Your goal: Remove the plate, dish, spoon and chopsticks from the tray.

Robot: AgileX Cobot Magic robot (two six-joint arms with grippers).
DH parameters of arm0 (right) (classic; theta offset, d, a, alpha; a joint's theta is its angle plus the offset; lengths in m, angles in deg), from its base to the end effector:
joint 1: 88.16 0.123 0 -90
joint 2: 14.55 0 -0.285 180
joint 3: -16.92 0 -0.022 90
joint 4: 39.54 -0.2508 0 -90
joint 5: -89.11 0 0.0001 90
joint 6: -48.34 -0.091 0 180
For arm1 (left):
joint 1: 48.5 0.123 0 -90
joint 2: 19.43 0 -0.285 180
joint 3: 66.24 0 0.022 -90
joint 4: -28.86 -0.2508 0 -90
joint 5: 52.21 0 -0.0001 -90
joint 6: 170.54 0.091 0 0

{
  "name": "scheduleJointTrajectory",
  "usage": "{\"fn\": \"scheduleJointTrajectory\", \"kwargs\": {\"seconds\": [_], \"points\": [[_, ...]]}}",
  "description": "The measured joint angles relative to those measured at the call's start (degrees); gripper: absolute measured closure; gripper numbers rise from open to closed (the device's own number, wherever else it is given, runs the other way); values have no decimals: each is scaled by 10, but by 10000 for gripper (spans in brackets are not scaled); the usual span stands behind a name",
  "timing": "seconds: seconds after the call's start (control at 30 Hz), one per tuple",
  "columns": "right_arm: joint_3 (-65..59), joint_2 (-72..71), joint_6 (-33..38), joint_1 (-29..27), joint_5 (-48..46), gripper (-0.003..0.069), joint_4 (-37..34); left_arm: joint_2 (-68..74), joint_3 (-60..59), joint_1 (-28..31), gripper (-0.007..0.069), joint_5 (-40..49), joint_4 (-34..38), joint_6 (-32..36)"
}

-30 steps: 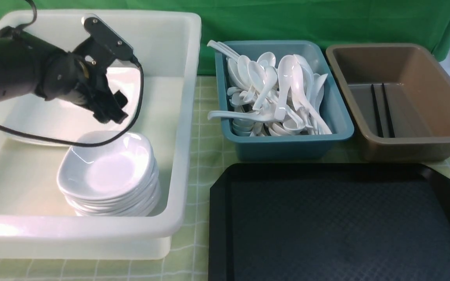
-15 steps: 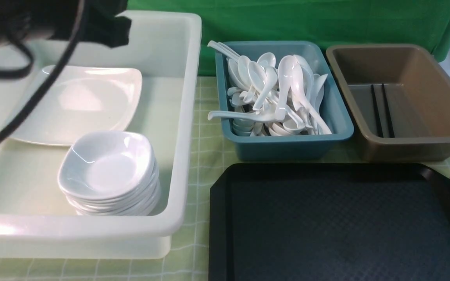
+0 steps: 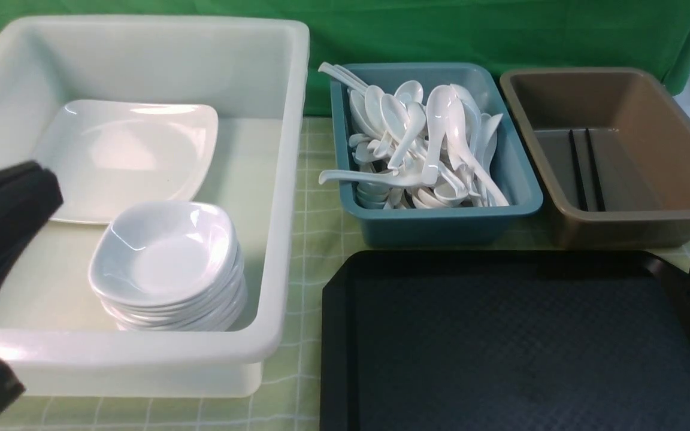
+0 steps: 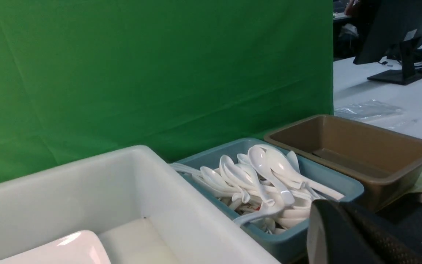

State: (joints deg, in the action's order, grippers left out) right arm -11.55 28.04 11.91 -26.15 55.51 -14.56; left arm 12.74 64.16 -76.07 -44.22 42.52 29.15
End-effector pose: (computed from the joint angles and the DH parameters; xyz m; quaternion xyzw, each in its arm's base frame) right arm 0.0689 0.0843 0.3994 -0.2388 0.7383 0.3180 0.5448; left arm 0.0826 -0.0465 0.3331 0.2154 0.6705 -0.1432 0.6954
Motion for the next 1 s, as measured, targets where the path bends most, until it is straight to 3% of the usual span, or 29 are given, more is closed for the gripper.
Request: {"fn": "scheduleJointTrajectory", "kwargs": {"seconds": [0.33,0.47,0.5,0.57,0.6,0.63,0.67,0.7,0.73,0.77,0.93,1.0], "points": [[0,-5,0,-5,1,522,0,-12,-78,0,613,-1,0,-1],[0,-7,1,-72,2,512,0,-12,-107,0,613,-3,0,-1],[-2,-17,5,-129,3,516,-4,-12,-121,0,613,-3,0,-1],[-6,-24,17,-155,7,524,-16,-12,-128,0,613,-3,0,-1],[-26,-50,81,-220,20,580,-51,-12,-136,0,613,-3,-1,-1],[-41,-65,122,-251,32,608,-82,-12,-141,0,613,-4,-1,-1],[-70,-89,193,-298,47,624,-115,-12,-147,0,613,-4,-2,-1],[-82,-97,218,-314,51,631,-136,-12,-149,0,613,-4,-3,-1],[-140,-139,329,-387,76,641,-192,-12,-158,0,613,-4,-8,-1],[-176,-164,370,-424,95,642,-218,-12,-164,0,613,-4,-14,-1],[-331,-253,420,-549,217,642,-269,-12,-177,0,613,-3,-54,-1],[-378,-278,420,-571,245,642,-273,-12,-178,0,613,-3,-69,-1]]}}
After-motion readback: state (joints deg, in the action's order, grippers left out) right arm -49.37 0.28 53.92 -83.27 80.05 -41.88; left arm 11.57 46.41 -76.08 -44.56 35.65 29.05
